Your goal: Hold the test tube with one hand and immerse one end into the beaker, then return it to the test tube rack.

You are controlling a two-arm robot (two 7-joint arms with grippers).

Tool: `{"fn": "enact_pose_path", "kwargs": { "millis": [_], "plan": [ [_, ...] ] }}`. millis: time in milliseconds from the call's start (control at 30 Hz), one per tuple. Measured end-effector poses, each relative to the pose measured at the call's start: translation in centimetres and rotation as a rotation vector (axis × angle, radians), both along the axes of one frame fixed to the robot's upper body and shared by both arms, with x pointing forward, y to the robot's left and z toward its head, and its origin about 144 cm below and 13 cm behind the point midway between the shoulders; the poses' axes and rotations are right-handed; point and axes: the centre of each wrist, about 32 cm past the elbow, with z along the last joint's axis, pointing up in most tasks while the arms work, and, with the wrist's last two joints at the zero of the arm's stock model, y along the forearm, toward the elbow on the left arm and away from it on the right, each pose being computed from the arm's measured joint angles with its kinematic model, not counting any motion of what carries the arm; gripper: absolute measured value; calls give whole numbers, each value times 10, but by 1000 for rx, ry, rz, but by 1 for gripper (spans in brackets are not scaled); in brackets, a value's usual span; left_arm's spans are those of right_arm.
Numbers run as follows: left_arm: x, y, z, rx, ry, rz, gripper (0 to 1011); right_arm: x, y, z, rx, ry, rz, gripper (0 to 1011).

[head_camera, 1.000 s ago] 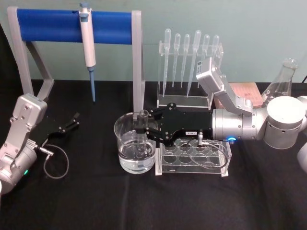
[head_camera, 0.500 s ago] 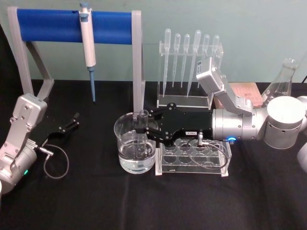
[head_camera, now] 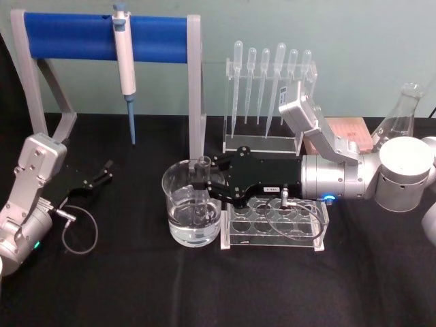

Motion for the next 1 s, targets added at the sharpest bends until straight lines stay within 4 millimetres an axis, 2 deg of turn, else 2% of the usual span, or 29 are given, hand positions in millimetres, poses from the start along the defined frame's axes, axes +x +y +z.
{"fn": "enact_pose_path", "kwargs": {
  "millis": [1000],
  "plan": [
    [0, 0, 0, 0, 0, 0, 1000, 0, 0, 0, 0, 0, 0, 241]
  ]
}}
